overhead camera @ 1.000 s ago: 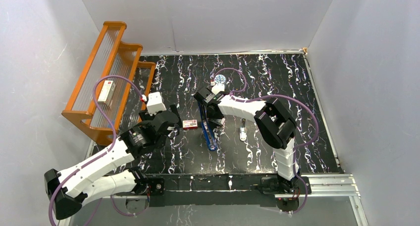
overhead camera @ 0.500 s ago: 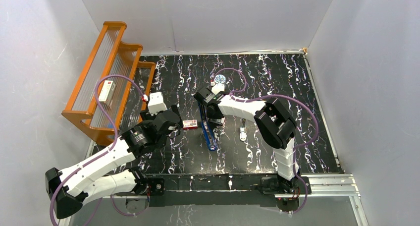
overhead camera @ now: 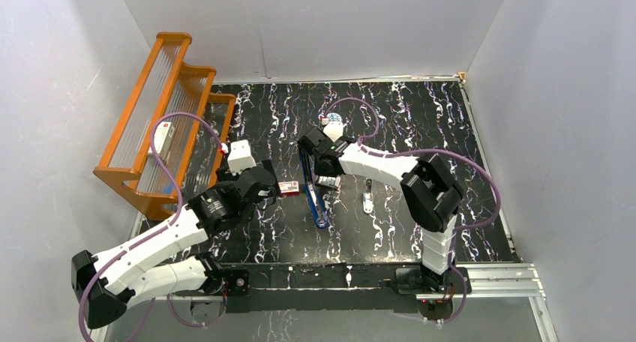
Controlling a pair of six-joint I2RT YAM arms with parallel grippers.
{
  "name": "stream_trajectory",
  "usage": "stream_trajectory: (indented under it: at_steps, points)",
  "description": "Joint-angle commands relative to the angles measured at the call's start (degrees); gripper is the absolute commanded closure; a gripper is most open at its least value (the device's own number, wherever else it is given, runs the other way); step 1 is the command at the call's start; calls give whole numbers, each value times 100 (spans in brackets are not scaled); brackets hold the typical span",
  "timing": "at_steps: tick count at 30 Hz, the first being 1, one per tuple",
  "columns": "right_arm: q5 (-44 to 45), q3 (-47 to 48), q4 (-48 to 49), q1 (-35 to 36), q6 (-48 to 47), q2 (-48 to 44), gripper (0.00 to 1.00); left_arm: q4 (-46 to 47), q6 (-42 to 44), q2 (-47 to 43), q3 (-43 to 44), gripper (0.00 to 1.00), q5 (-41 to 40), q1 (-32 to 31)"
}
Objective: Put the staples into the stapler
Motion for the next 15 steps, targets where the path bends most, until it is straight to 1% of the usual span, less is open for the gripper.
stream_trajectory:
  at_steps: [1,5,10,15]
  points:
    - [-88,-214,80,-11,-41,-480,74,-51,-183,60,63,14,-10,41]
    - [-266,-787,98,-9,-106,-890,73,-94,-301,105,50,14,101,44]
    - [-706,-1530,108,27,-367,-1444,73,-69,-487,98,-12,14,292,44]
    - [-972,-2040,117,283,-361,-1831,72,78,-653,138,-92,14,516,43]
